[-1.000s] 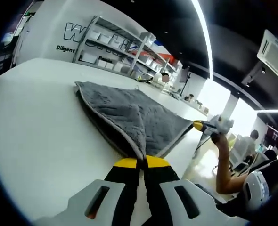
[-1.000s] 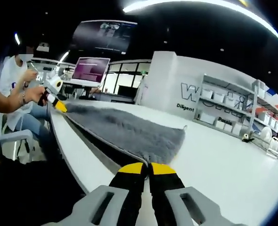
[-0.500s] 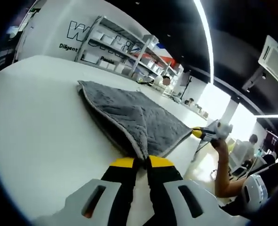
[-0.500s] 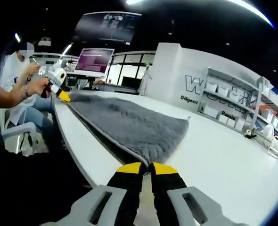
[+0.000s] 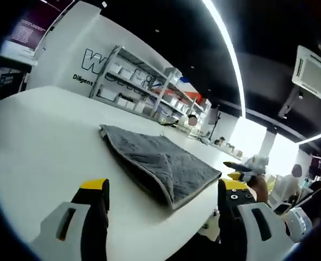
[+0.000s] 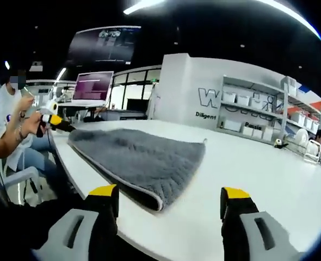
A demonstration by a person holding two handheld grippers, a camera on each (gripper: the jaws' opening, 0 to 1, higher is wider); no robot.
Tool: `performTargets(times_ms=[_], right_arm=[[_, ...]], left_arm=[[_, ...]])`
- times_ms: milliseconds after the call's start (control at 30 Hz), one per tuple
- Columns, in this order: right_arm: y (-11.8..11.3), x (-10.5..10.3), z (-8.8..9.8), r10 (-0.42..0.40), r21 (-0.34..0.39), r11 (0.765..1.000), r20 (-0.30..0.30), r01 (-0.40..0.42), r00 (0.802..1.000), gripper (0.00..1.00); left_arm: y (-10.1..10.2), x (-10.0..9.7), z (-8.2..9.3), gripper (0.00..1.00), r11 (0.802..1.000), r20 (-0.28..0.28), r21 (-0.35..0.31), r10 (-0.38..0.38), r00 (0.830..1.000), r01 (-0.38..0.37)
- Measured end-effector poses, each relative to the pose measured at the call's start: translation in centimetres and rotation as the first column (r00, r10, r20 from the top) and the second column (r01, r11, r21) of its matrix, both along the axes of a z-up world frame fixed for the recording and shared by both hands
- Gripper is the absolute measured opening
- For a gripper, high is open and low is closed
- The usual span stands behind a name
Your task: Open the folded towel by lifting each exposed corner and separating the folded layers until the towel lies flat within the target outline without major curled edges
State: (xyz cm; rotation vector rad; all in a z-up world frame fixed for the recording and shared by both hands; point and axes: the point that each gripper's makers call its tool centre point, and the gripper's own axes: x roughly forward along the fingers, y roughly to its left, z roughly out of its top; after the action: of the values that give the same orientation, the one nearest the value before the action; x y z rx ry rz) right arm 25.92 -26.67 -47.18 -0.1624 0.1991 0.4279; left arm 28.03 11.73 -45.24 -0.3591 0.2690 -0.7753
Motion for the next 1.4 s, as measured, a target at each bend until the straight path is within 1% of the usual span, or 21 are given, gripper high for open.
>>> performTargets(times_ms=[33,67,100,133,167,200,300,433,567,667,767,867,1000,1033,1067,1100,1133,1233,1267,1300,1400], right_arm=[[0.0,0.1,-0.1,-0.005,0.003,1.0,-0.009,0.005,1.0,0.9],[0.1,0.2,-0.1,-0.013,0.01,1.0,-0.017,0.014,1.0,0.94],[0.2,0.2,-0.2,-0.017,0.017,1.0,-0.025,0.018,1.0,0.99],[0.3,0.3,-0.3,-0.019,0.024,1.0,-0.035,0.02,0.999,0.99],[0.5,0.2,-0.4,-0.014,0.031,0.999,-0.045,0.015,0.999,0.99],[0.7,0.2,-0.5,-0.013,0.034,0.999,-0.053,0.015,0.999,0.99],[1.4,0.2,-1.0,0.0,0.036,0.999,-0.078,0.003,0.997,0.99],[2.6,0.1,-0.9,0.017,0.035,0.999,-0.092,-0.014,0.996,0.99],[4.6,-0.1,-0.2,0.06,0.023,0.998,-0.079,-0.059,0.995,0.99],[6.9,-0.3,0.7,0.106,0.02,0.994,-0.057,-0.105,0.993,0.99],[10.0,-0.6,1.3,0.175,0.009,0.985,-0.038,-0.175,0.984,0.99],[13.0,-0.7,1.8,0.23,0.024,0.973,-0.022,-0.229,0.973,0.99],[16.4,-0.8,2.0,0.275,0.016,0.961,-0.02,-0.275,0.961,0.99],[17.8,-0.8,2.4,0.302,-0.004,0.953,0.003,-0.302,0.953,0.98],[18.6,-0.8,2.7,0.322,-0.017,0.947,0.02,-0.322,0.946,0.96],[20.1,-1.0,2.8,0.35,-0.032,0.936,0.03,-0.349,0.936,0.93],[21.1,-1.1,3.0,0.362,-0.029,0.932,0.031,-0.361,0.932,0.9],[24.6,-1.6,3.3,0.416,-0.033,0.909,0.048,-0.414,0.908,0.85],[25.9,-1.9,3.3,0.443,-0.04,0.897,0.047,-0.441,0.896,0.83],[27.1,-2.1,3.2,0.464,-0.047,0.885,0.046,-0.462,0.885,0.8],[30.2,-2.4,3.1,0.502,-0.053,0.865,0.058,-0.499,0.863,0.71]], left_arm=[[-0.5,-1.1,-0.8,0.84,1.0,0.016,0.007,-0.002,1.0,0.002],[-0.7,-1.7,-1.0,0.85,1.0,0.032,0.014,-0.001,0.999,0.001],[-0.5,-1.7,-0.8,0.89,1.0,0.051,0.021,0.004,0.999,-0.005],[-0.4,-1.8,-0.6,0.92,0.999,0.078,0.037,0.003,0.997,-0.006],[-0.3,-1.8,-0.2,0.95,0.998,0.12,0.057,-0.001,0.993,-0.006],[-0.3,-2.0,-0.1,0.97,0.997,0.14,0.075,-0.006,0.99,-0.005],[-0.7,-2.8,-0.4,0.99,0.993,0.151,0.119,-0.029,0.988,0.011],[-0.5,-3.6,-0.9,0.99,0.974,0.187,0.228,-0.041,0.982,-0.003],[0.1,-4.0,-0.9,0.99,0.965,0.191,0.261,-0.018,0.981,-0.033],[0.8,-4.3,-1.2,0.99,0.961,0.173,0.27,0.003,0.985,-0.05],[1.7,-4.1,-0.4,0.99,0.967,0.201,0.24,0.043,0.979,-0.091],[2.4,-3.9,-0.2,0.99,0.968,0.2,0.227,0.062,0.978,-0.107],[3.4,-3.7,-0.6,0.99,0.961,0.19,0.248,0.076,0.979,-0.122],[3.7,-3.8,-0.6,0.97,0.961,0.189,0.247,0.077,0.979,-0.124],[4.0,-3.9,-0.4,0.96,0.965,0.191,0.228,0.083,0.978,-0.126],[4.2,-4.0,-0.2,0.96,0.968,0.194,0.213,0.088,0.977,-0.13],[4.5,-4.1,-0.3,0.96,0.968,0.194,0.213,0.089,0.977,-0.13],[5.3,-4.4,-0.8,0.97,0.962,0.192,0.228,0.108,0.975,-0.151],[5.5,-4.5,-1.1,0.97,0.96,0.19,0.234,0.108,0.976,-0.152],[5.6,-4.6,-1.2,0.97,0.96,0.189,0.234,0.109,0.976,-0.152],[5.8,-5.0,-1.5,0.97,0.963,0.18,0.224,0.107,0.978,-0.147]])
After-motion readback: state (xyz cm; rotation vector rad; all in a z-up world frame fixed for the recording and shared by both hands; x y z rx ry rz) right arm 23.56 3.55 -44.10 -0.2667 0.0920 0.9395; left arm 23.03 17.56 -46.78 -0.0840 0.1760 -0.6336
